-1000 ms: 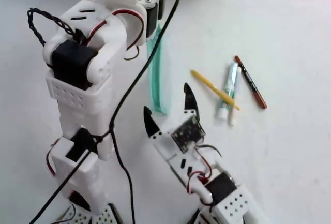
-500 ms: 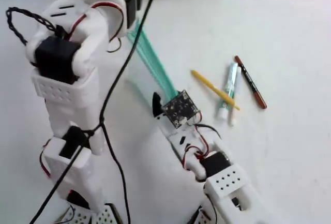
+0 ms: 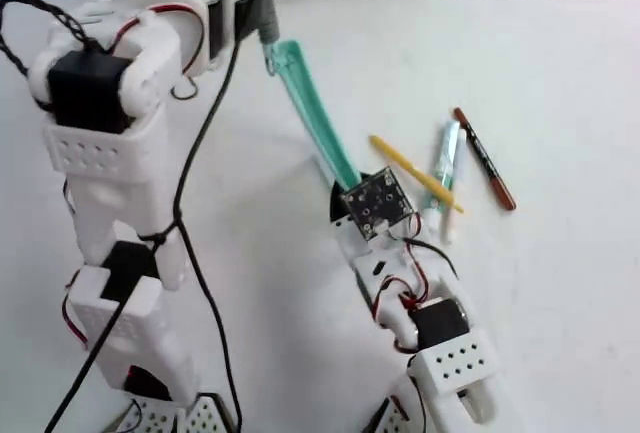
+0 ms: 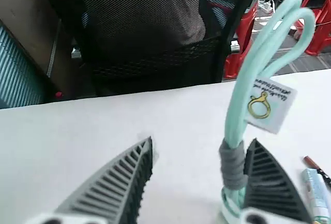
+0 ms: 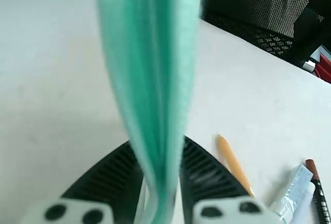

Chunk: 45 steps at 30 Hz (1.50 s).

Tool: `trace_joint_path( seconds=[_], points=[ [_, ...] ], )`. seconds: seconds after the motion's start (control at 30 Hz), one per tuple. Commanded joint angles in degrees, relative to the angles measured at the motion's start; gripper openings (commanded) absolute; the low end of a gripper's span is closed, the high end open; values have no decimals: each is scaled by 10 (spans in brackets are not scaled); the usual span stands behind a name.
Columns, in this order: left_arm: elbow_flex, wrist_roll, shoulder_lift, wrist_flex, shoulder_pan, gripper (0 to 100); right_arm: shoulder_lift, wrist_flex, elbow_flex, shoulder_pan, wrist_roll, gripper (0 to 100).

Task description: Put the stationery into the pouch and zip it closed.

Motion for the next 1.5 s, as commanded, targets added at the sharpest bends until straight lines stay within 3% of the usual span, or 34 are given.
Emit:
trace_joint_path(
  seconds=[0.0,0.23,0.3,0.47,0.53,0.63,0.73,0.9,1.1,1.3,1.47],
  points=[
    [-43,-66,-13,23,-81,307,-14,36,-34,-7,4,20],
    [-47,-179,-7,34,-249,308,-14,58,-40,-49,6,20],
    [10,-219,2,35,-283,307,-14,92,-68,-51,6,20],
    [244,-302,12,17,-273,305,-8,150,-145,-52,4,20],
    [273,-309,11,-4,-276,305,-7,158,-157,-51,5,20],
    [313,-380,18,6,-267,305,-7,170,-165,-52,6,20],
    [425,-422,16,-34,-238,305,-7,189,-188,-56,6,20],
    [607,-426,0,-135,-190,305,-7,242,-229,-95,7,20],
    [765,-421,-146,-207,-126,305,-7,212,-197,-59,41,20],
    [886,-316,-394,-279,-94,308,-7,122,-94,-44,48,20],
    [1017,-204,-591,-329,-69,306,-7,111,-73,-26,73,20]
  ],
)
